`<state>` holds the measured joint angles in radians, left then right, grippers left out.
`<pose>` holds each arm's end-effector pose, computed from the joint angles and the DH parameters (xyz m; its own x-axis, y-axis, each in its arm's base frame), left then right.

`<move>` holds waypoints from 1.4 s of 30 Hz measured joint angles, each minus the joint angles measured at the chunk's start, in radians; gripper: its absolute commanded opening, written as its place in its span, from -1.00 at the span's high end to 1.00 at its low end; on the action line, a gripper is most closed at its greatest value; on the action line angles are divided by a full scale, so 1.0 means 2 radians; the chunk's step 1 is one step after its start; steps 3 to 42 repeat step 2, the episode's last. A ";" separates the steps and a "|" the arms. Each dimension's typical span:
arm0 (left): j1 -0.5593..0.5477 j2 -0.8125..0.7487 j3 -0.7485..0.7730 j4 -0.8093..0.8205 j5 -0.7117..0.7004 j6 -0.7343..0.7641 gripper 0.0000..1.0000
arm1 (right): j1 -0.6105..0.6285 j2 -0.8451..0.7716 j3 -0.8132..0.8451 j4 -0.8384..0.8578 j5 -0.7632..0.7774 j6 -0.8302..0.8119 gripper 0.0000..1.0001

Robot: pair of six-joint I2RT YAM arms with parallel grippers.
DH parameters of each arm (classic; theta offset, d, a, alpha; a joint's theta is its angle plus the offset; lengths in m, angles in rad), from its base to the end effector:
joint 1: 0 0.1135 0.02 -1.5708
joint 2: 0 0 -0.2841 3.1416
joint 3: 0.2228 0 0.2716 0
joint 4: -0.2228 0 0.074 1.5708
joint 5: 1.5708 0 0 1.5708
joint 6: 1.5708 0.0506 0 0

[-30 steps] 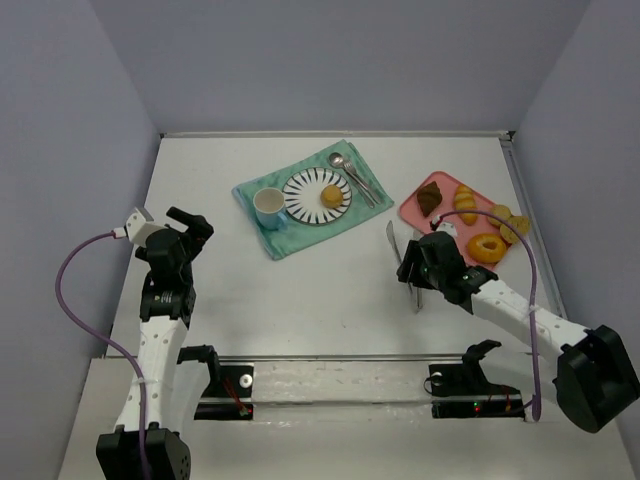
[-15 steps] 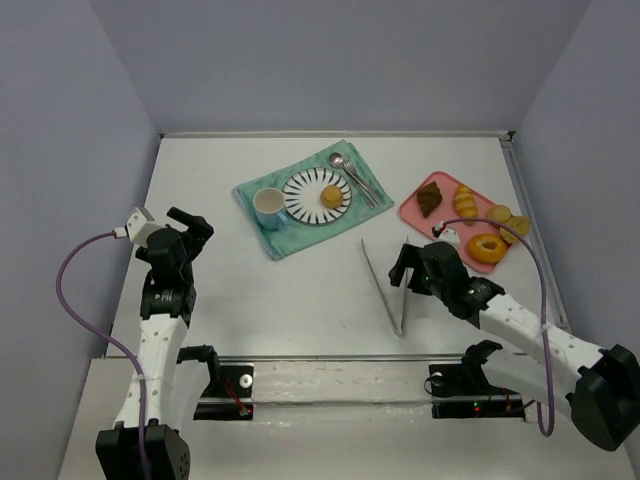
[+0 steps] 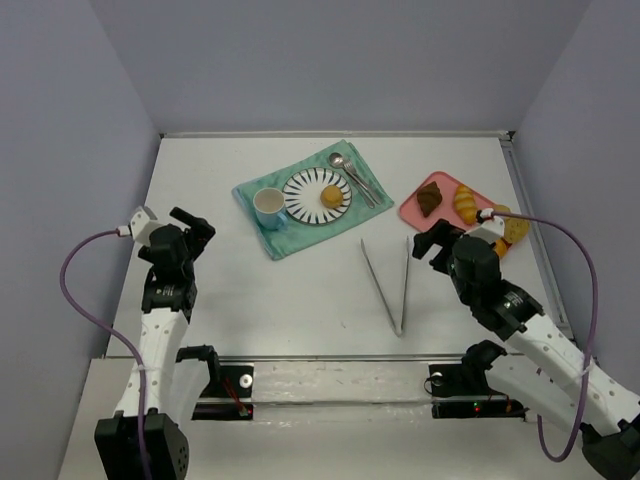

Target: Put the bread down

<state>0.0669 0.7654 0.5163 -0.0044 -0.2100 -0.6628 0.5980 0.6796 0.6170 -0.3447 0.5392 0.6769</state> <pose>0.2050 0.0243 0.2722 -0.0331 -0.6054 -0.7953 -0.3642 0.7483 -0.5544 0.1592 0.0770 0.2889 -0.3138 0.4366 -0.8431 0.1322 0.8994 0.4166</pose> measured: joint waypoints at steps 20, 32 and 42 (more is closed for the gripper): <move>0.000 0.006 0.000 0.000 0.003 0.000 -0.98 | 0.000 0.004 0.006 -0.005 0.009 -0.002 -0.99; 0.000 0.006 0.000 0.000 0.003 0.000 -0.98 | 0.000 0.004 0.006 -0.005 0.009 -0.002 -0.99; 0.000 0.006 0.000 0.000 0.003 0.000 -0.98 | 0.000 0.004 0.006 -0.005 0.009 -0.002 -0.99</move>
